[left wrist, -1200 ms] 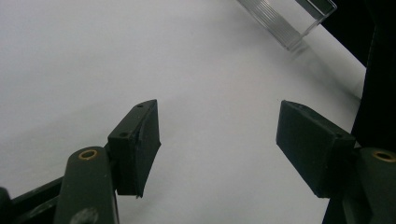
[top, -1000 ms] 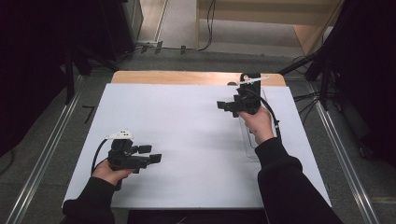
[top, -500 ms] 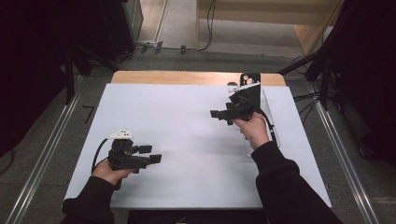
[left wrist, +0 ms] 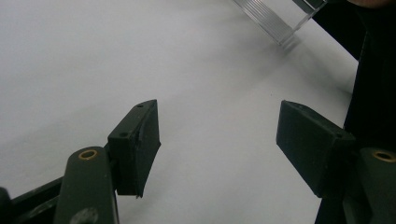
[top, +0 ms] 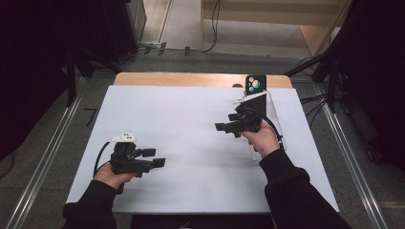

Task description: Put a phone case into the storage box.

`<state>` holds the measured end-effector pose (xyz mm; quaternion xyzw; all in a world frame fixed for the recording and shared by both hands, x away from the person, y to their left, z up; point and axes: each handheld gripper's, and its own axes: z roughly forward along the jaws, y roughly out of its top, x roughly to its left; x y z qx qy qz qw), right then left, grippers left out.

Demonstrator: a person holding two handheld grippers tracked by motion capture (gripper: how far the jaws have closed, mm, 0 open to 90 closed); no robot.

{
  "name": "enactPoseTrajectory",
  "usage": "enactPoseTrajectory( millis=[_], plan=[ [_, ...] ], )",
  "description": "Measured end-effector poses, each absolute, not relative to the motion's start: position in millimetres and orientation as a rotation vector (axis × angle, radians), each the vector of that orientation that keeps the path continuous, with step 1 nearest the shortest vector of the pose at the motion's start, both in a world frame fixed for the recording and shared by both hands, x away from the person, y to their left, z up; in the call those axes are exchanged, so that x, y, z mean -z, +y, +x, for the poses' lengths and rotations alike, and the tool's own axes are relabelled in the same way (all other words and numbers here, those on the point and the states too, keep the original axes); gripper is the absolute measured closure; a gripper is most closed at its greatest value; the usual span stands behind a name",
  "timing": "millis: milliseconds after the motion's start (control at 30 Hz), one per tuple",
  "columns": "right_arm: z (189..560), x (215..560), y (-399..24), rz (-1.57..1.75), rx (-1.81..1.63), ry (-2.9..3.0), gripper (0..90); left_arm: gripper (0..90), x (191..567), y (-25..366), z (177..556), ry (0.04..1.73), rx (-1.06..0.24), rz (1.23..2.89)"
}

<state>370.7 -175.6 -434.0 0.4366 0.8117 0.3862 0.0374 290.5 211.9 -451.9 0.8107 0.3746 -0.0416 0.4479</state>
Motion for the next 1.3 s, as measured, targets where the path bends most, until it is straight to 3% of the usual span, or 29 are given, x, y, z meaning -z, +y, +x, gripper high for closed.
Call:
enactPoseTrajectory(
  millis=[1300],
  plan=[
    [301, 449, -192, 1.177, -1.213, 2.608, 21.4, 30.3, 455, 209, 284, 0.861, 0.137, 2.063]
  ],
)
